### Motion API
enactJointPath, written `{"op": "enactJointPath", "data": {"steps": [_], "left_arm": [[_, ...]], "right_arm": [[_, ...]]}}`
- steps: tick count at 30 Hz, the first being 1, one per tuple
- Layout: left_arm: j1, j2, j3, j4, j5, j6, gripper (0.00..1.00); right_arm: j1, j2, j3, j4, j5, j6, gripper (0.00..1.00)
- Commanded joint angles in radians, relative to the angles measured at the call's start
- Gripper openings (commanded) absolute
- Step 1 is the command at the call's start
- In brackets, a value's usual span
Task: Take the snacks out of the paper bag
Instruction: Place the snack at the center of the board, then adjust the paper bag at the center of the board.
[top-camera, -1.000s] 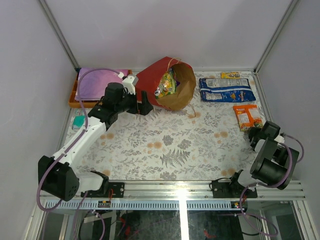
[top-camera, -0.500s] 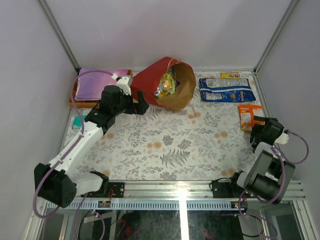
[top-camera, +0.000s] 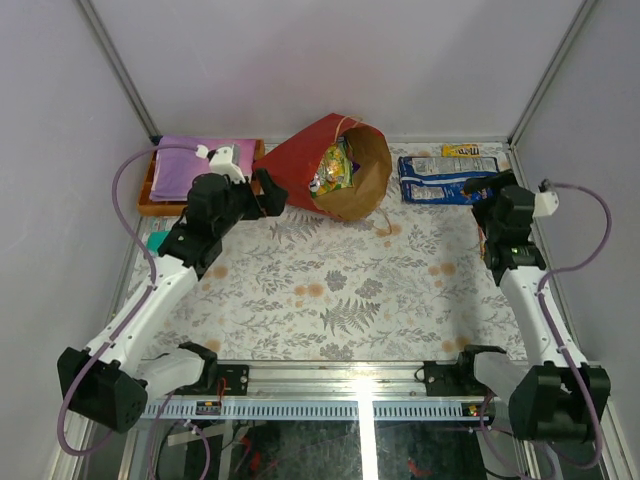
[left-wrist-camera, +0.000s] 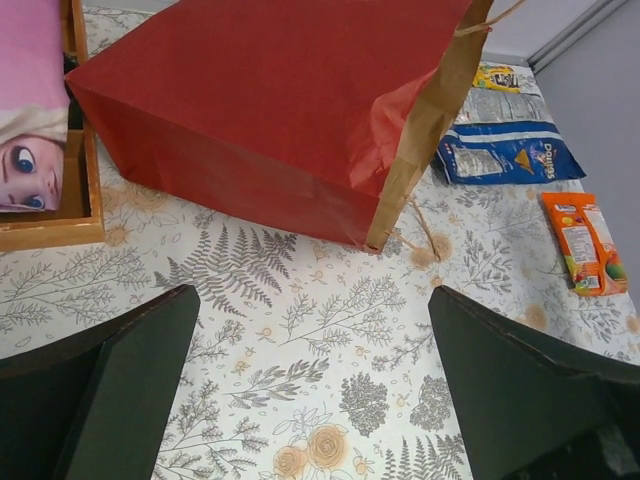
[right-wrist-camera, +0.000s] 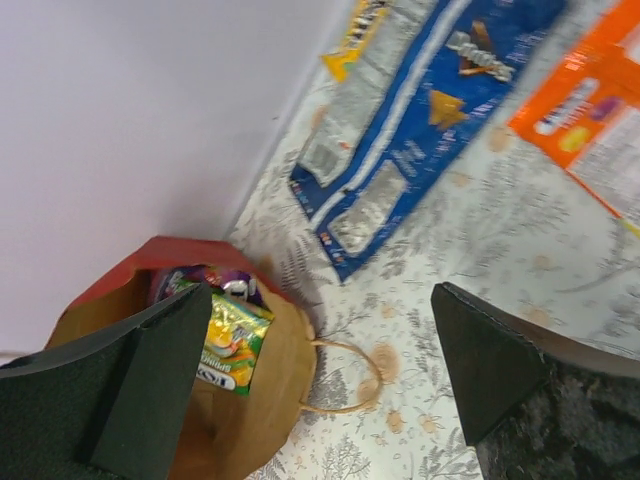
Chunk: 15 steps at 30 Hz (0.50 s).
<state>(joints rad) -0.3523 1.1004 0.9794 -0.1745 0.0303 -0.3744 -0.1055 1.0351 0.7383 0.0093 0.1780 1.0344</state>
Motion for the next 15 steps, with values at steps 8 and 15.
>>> {"op": "enactJointPath", "data": {"steps": [8,15], "left_arm": [[0.007,0.205,0.306,-0.092,0.412,0.136,1.0],[0.002,0.257,0.454,-0.417,0.874,0.541,1.0]], "right_arm": [[0.415,0.264,0.341,0.005,0.167,-0.317,0.99],[0.478,0.407,0.461,0.0,0.088,-0.393,0.99]]}}
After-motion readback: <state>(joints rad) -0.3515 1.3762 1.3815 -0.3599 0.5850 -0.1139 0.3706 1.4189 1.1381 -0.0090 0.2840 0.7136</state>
